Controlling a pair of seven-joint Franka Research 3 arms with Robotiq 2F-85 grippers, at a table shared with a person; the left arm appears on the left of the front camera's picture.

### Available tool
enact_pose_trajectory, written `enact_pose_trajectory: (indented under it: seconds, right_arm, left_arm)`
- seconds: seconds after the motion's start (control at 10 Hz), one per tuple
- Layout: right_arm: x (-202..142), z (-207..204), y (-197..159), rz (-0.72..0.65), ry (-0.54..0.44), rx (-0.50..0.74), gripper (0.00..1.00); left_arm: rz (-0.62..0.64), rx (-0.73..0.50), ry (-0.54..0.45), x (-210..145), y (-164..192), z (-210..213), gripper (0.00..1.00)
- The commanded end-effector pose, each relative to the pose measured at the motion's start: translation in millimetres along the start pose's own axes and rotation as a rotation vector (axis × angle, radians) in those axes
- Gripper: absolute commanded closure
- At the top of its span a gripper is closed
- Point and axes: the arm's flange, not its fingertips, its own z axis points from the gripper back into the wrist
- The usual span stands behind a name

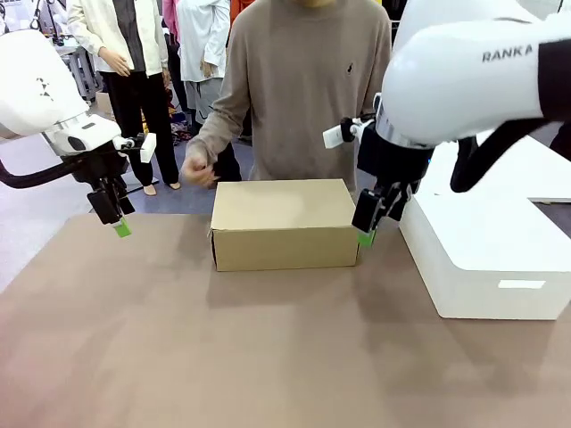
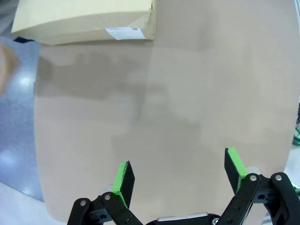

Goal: Pack the shoes into the box.
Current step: Press down on the lid of the Shoes Box.

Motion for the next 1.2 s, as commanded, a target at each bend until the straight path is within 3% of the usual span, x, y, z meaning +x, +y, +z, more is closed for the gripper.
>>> enact_pose_trajectory:
  seconds: [0.0, 0.5, 1.1]
  right_arm:
    - [-16.8, -15.7, 6.4, 0.024, -0.047, 0.033, 0.0]
    - [-22.1, -42.8, 19.1, 0.01, -0.033, 0.024, 0.0]
    - [-21.3, -35.4, 18.8, 0.018, -0.004, 0.013, 0.0]
  left_arm:
    - [-0.008, -0.002, 0.004, -3.1, 0.1, 2.8, 0.0]
    - [-0.008, -0.002, 0.004, -3.1, 0.1, 2.8, 0.0]
    - [-0.008, -0.002, 0.004, -3.1, 0.1, 2.8, 0.0]
